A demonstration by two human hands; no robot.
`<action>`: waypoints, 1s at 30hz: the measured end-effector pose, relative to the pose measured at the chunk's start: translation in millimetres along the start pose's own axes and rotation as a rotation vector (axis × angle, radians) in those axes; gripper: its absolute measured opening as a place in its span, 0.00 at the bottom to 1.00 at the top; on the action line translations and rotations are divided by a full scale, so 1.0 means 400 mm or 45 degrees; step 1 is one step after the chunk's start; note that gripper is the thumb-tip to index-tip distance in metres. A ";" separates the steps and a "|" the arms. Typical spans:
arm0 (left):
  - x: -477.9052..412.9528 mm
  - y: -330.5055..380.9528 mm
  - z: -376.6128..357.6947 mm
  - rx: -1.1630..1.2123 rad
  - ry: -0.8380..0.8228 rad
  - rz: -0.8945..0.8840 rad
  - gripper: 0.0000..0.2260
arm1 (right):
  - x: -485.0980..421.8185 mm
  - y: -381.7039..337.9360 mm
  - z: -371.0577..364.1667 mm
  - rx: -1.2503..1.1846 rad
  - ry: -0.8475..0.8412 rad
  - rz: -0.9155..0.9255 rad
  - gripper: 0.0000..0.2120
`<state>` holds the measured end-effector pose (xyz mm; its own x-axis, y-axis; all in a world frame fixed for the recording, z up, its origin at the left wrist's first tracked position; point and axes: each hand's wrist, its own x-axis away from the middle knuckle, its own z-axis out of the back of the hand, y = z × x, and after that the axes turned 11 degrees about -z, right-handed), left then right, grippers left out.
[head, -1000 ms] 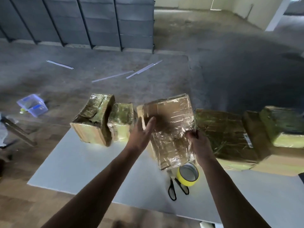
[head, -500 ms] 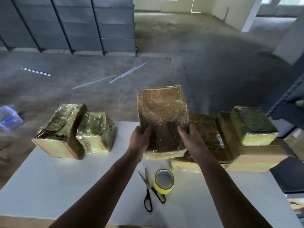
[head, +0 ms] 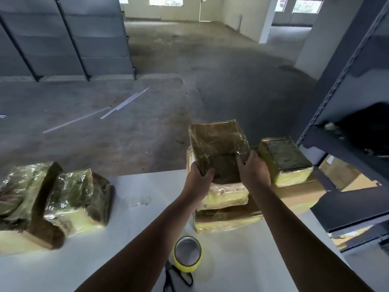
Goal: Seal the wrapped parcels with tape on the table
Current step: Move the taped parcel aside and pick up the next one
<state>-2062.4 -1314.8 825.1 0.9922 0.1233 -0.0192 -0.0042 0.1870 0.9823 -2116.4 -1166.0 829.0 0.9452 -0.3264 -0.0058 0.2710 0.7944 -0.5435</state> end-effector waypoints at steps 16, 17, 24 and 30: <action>0.066 0.036 0.066 -0.264 0.077 0.040 0.23 | 0.100 -0.073 -0.059 0.122 0.051 0.589 0.22; 0.070 0.035 0.091 -0.291 0.124 0.042 0.23 | 0.115 -0.091 -0.069 0.073 0.022 0.637 0.21; 0.133 -0.005 0.307 -0.399 0.369 0.141 0.19 | 0.259 -0.246 -0.176 -0.076 -0.149 0.855 0.20; 0.171 -0.072 0.523 -0.429 0.418 0.220 0.23 | 0.383 -0.378 -0.301 -0.095 -0.256 0.894 0.18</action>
<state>-1968.5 -1515.7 834.4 0.8821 0.4703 0.0278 -0.2589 0.4346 0.8626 -2034.4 -1397.9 809.1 0.9088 0.3524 -0.2234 -0.4168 0.7426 -0.5242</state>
